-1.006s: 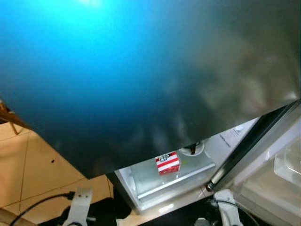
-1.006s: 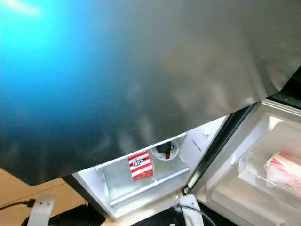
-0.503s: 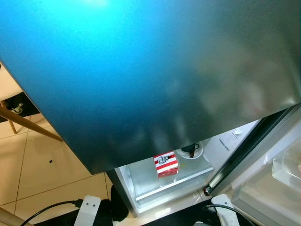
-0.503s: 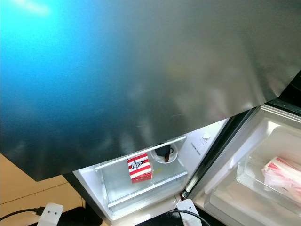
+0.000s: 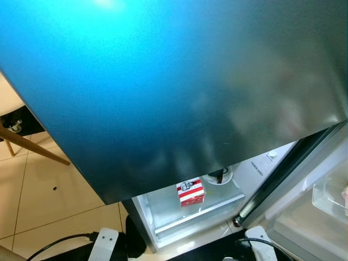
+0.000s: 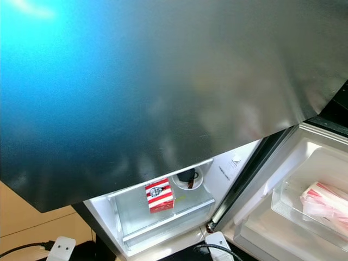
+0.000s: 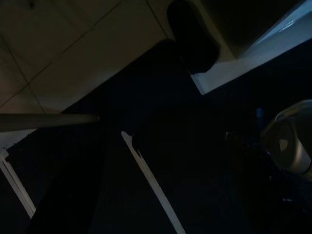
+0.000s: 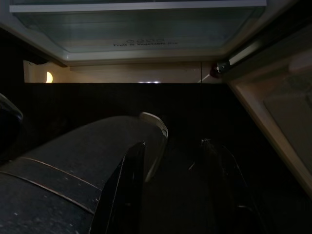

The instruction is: Restocking fridge

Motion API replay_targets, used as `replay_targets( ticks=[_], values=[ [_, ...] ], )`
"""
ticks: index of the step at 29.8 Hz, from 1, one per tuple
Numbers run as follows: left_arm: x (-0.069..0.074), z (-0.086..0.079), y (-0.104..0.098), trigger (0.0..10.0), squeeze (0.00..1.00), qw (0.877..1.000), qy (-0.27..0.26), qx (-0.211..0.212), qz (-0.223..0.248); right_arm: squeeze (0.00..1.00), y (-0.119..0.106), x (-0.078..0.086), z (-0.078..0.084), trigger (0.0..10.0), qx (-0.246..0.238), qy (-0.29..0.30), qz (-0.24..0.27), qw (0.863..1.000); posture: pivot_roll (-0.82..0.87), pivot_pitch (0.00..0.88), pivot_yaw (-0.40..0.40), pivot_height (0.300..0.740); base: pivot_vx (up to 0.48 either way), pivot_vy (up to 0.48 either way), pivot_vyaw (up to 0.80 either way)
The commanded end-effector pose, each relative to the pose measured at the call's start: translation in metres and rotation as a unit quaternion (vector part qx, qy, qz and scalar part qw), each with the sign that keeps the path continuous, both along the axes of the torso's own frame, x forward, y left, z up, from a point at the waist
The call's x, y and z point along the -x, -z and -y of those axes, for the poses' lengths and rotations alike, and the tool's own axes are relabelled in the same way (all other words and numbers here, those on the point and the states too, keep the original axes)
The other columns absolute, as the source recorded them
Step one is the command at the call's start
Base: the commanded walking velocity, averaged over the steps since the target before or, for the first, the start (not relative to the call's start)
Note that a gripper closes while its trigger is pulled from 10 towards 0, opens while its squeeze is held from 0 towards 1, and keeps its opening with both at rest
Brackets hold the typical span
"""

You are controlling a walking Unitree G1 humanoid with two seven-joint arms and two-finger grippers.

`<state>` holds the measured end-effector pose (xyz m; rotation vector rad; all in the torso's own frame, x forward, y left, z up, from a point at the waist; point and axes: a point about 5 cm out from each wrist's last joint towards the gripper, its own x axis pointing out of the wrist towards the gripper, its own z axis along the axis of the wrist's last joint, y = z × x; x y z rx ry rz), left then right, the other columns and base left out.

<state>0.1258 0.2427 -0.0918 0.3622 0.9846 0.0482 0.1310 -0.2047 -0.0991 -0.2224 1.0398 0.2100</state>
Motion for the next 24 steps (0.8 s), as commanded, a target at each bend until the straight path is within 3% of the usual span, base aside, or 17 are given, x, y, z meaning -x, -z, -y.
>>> replay_targets(
  ticks=[1,24],
  values=[
    [0.0103,0.0058,0.0054,10.0,0.00,1.000,0.004,0.002,-0.021,0.00,0.0019,0.0071,0.0039,10.0,0.003,0.007,-0.011,1.000,-0.05,0.057,-0.048,0.740,0.000,0.000,0.00],
    [0.0146,0.0046,0.0072,10.0,0.00,0.999,0.011,-0.014,-0.039,0.00,0.0018,0.0061,0.0016,10.0,-0.002,0.016,-0.006,1.000,-0.06,0.060,-0.048,0.740,-0.022,0.000,0.00]
  ],
)
